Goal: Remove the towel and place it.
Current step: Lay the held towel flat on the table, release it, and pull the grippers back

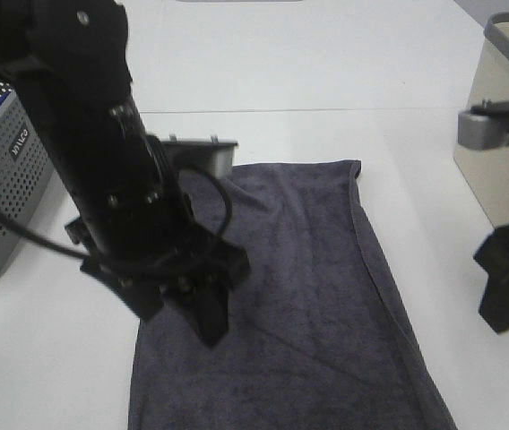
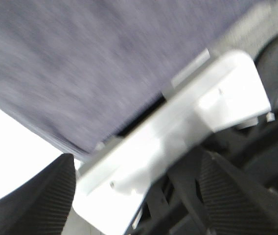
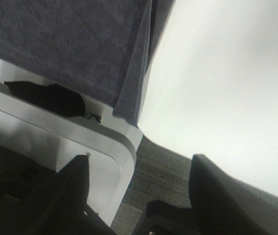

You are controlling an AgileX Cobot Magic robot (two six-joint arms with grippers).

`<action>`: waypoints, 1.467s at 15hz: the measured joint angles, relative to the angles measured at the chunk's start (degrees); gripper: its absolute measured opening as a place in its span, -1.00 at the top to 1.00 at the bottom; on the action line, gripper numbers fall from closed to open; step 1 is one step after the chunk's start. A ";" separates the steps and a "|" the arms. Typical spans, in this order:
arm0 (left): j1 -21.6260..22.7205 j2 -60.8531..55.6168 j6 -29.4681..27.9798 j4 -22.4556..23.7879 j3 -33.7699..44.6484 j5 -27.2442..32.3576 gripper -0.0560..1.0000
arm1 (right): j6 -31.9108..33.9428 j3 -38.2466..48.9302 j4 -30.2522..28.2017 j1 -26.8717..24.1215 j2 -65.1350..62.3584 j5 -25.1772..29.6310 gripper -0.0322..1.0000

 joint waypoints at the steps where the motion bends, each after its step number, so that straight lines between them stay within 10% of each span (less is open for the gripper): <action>1: 3.55 0.00 0.00 1.38 -2.75 -0.17 -0.38 | 0.00 -3.38 0.23 -0.74 1.78 0.40 -0.22; 11: 24.12 16.90 3.21 5.04 -29.22 -4.58 -0.38 | -5.79 -46.58 7.73 -11.92 34.55 3.32 -0.22; 22: 26.47 42.23 0.86 4.98 -57.52 -0.92 -0.40 | -5.04 -74.03 10.71 -16.62 63.31 3.44 -0.22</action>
